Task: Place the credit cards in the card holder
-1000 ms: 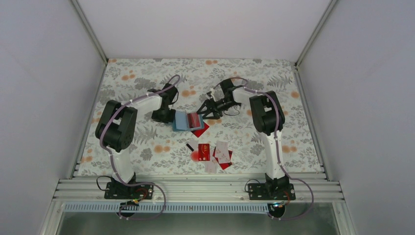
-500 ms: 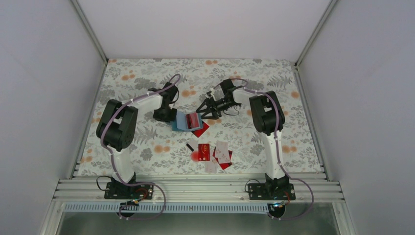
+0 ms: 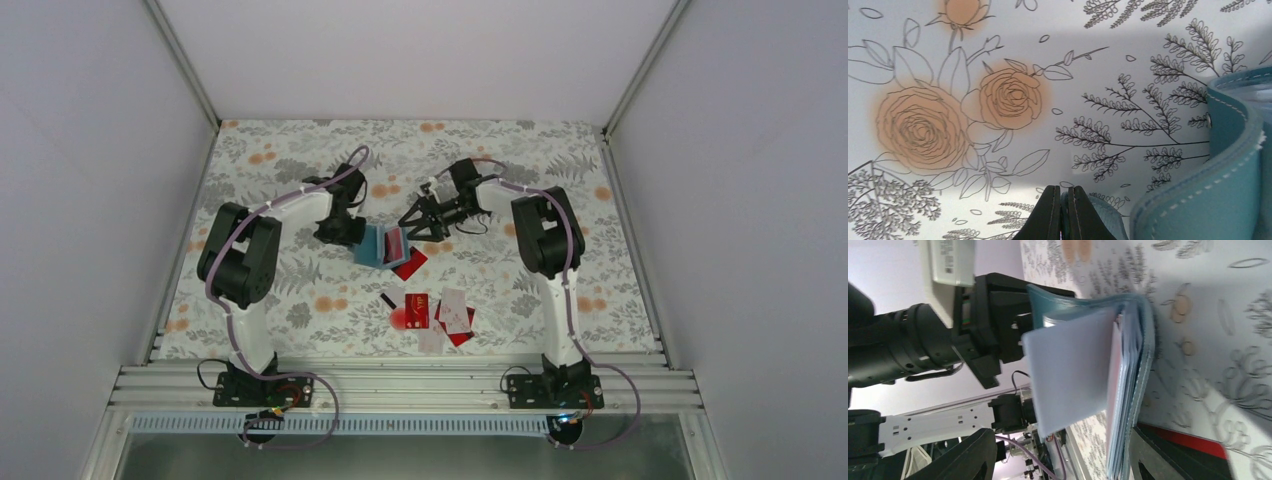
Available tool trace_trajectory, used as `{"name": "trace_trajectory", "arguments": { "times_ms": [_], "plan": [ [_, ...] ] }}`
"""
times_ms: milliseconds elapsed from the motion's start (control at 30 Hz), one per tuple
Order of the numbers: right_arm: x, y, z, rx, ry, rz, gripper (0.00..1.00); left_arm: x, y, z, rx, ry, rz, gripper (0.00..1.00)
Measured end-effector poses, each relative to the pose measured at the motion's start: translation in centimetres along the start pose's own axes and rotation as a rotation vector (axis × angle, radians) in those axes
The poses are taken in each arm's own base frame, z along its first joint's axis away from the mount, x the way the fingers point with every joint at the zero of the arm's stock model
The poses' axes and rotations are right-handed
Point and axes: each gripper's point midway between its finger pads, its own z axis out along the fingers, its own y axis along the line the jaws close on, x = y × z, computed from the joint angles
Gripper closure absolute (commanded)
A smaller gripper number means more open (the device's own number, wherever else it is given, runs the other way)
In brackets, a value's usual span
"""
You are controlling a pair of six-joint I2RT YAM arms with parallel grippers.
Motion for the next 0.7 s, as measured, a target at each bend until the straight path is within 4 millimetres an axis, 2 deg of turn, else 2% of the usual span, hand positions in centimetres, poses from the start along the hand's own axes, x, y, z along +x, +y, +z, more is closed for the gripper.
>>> {"name": "trace_trajectory", "arguments": {
  "times_ms": [300,500,700],
  "plan": [
    [0.7,3.2,1.3,-0.048,0.034,-0.064,0.33,0.2,-1.0,0.3,0.034,0.011,0.005,0.98],
    [1.7,4.3,3.6,-0.047,0.087,-0.08,0.33,0.8,-1.2,0.4,0.03,0.03,-0.004,0.98],
    [1.8,6.6,6.2,-0.054,0.128,-0.152,0.33,1.5,-1.0,0.8,0.022,0.046,-0.023,0.98]
  ]
}}
